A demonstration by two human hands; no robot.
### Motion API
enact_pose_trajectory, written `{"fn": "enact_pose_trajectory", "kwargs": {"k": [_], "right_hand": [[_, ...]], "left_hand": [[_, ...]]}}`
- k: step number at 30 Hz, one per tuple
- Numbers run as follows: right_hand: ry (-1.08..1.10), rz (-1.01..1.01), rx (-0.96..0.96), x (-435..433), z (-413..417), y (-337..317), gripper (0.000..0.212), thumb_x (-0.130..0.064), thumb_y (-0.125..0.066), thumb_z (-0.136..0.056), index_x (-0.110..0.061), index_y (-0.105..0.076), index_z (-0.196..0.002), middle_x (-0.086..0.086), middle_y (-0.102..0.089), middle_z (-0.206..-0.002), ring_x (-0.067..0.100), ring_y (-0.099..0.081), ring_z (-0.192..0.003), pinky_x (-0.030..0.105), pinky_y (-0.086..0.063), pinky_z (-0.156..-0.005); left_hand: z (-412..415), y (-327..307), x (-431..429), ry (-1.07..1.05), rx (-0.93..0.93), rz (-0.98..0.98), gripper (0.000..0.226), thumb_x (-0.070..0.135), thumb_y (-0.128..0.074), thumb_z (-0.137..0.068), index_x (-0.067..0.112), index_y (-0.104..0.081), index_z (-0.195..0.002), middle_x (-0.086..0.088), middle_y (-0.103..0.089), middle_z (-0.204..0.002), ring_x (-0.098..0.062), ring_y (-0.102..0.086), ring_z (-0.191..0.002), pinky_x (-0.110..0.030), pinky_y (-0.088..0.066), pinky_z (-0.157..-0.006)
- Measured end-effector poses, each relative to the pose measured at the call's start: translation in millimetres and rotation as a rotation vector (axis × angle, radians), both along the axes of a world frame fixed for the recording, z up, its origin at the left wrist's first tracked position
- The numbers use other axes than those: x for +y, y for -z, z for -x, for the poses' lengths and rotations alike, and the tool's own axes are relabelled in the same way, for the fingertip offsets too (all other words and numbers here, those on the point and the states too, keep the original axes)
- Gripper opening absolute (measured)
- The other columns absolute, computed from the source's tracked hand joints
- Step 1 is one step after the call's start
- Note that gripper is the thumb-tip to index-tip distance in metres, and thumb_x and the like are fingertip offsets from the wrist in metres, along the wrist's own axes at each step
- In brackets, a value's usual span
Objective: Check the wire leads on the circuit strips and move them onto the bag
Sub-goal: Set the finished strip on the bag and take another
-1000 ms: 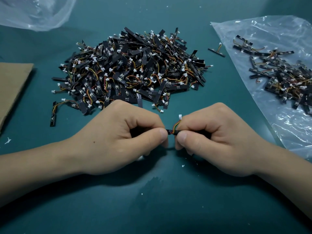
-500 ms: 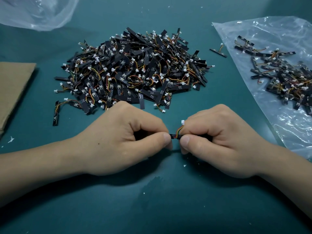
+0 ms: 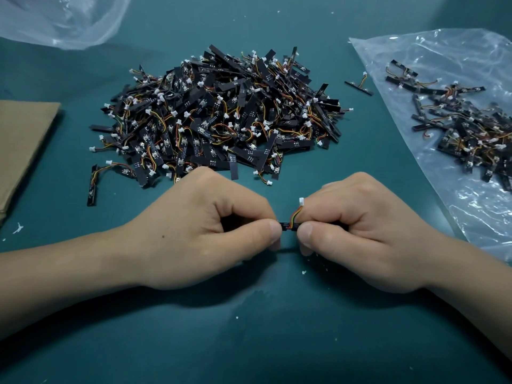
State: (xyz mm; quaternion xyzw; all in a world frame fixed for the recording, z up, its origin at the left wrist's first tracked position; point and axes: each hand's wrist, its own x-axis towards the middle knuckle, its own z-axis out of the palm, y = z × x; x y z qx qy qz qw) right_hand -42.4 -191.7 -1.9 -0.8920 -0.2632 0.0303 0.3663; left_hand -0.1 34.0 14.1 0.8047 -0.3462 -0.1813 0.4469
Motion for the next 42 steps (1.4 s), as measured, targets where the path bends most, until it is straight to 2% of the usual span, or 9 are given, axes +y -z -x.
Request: {"fn": "enact_pose_trajectory", "kwargs": {"k": [3, 9, 13, 16, 22, 27, 32, 38, 42], "right_hand": [[0.004, 0.004, -0.005, 0.2, 0.5, -0.7, 0.035, -0.031, -0.050, -0.097, -0.013, -0.065, -0.072, 0.000, -0.053, -0.058, 0.022, -0.052, -0.059, 0.043, -0.045, -0.058], [0.015, 0.003, 0.009, -0.3, 0.1, -0.3, 0.040, -0.031, -0.048, -0.095, -0.006, -0.063, -0.068, 0.006, -0.051, -0.057, 0.026, -0.051, -0.057, 0.044, -0.042, -0.057], [0.007, -0.009, 0.009, -0.2, 0.7, -1.9, 0.039, -0.032, -0.047, -0.096, -0.008, -0.065, -0.071, 0.003, -0.052, -0.057, 0.025, -0.051, -0.058, 0.044, -0.043, -0.057], [0.001, 0.004, 0.002, -0.5, 0.9, -1.4, 0.039, -0.032, -0.047, -0.097, -0.009, -0.064, -0.070, 0.003, -0.053, -0.058, 0.025, -0.052, -0.058, 0.044, -0.044, -0.057], [0.018, -0.006, -0.004, 0.4, 0.9, -0.9, 0.039, -0.033, -0.047, -0.098, -0.009, -0.066, -0.073, 0.002, -0.053, -0.058, 0.025, -0.052, -0.058, 0.044, -0.043, -0.056], [-0.010, 0.017, -0.013, 1.7, 2.1, -1.9, 0.039, -0.036, -0.048, -0.099, -0.012, -0.066, -0.074, -0.002, -0.053, -0.059, 0.022, -0.052, -0.059, 0.044, -0.045, -0.058], [-0.009, -0.027, -0.007, 0.4, 1.4, -1.4, 0.043, -0.031, -0.047, -0.098, -0.004, -0.064, -0.070, 0.003, -0.052, -0.057, 0.027, -0.052, -0.058, 0.044, -0.044, -0.056], [-0.022, -0.029, -0.014, 0.4, 1.0, -2.2, 0.041, -0.029, -0.047, -0.099, -0.004, -0.064, -0.070, 0.003, -0.053, -0.058, 0.026, -0.052, -0.058, 0.044, -0.044, -0.058], [-0.033, -0.045, -0.006, 0.6, 0.5, -4.1, 0.036, -0.026, -0.047, -0.097, -0.008, -0.066, -0.072, 0.001, -0.054, -0.059, 0.023, -0.053, -0.058, 0.043, -0.045, -0.058]], "left_hand": [[-1.9, 2.2, 1.3, -0.003, 0.016, 0.003, 0.030, 0.024, -0.069, -0.095, 0.006, -0.073, -0.071, -0.004, -0.063, -0.057, -0.020, -0.059, -0.053, -0.024, -0.043, -0.050], [-0.4, 1.1, -0.3, 0.021, -0.048, -0.024, 0.028, 0.030, -0.062, -0.087, 0.012, -0.074, -0.071, 0.001, -0.064, -0.059, -0.012, -0.059, -0.053, -0.022, -0.044, -0.051], [-1.7, 4.1, 0.2, -0.002, -0.024, 0.007, 0.029, 0.025, -0.069, -0.094, 0.010, -0.074, -0.071, -0.002, -0.064, -0.058, -0.018, -0.060, -0.054, -0.026, -0.044, -0.051], [-3.0, 5.9, 1.9, 0.022, -0.020, 0.005, 0.030, 0.029, -0.066, -0.090, 0.008, -0.074, -0.070, -0.006, -0.064, -0.058, -0.023, -0.060, -0.054, -0.031, -0.046, -0.049], [-5.2, 7.7, 3.9, 0.043, -0.007, 0.035, 0.024, 0.030, -0.065, -0.089, 0.014, -0.076, -0.074, 0.000, -0.066, -0.061, -0.010, -0.062, -0.054, -0.019, -0.046, -0.051], [-9.9, 6.8, 5.9, 0.104, -0.075, 0.044, 0.024, 0.029, -0.061, -0.092, 0.018, -0.076, -0.076, 0.000, -0.067, -0.060, -0.019, -0.064, -0.054, -0.031, -0.047, -0.048], [-9.7, 7.5, 5.4, 0.114, -0.097, 0.045, 0.024, 0.031, -0.060, -0.093, 0.020, -0.077, -0.079, 0.002, -0.068, -0.062, -0.016, -0.064, -0.055, -0.028, -0.048, -0.051], [-9.6, 5.0, 5.2, 0.130, -0.097, 0.053, 0.025, 0.032, -0.060, -0.095, 0.020, -0.077, -0.082, 0.003, -0.068, -0.063, -0.014, -0.064, -0.057, -0.027, -0.049, -0.053], [-3.3, 6.8, 4.6, 0.053, 0.016, 0.076, 0.027, 0.033, -0.066, -0.089, 0.011, -0.076, -0.076, 0.001, -0.067, -0.062, -0.011, -0.063, -0.057, -0.020, -0.045, -0.055]]}}
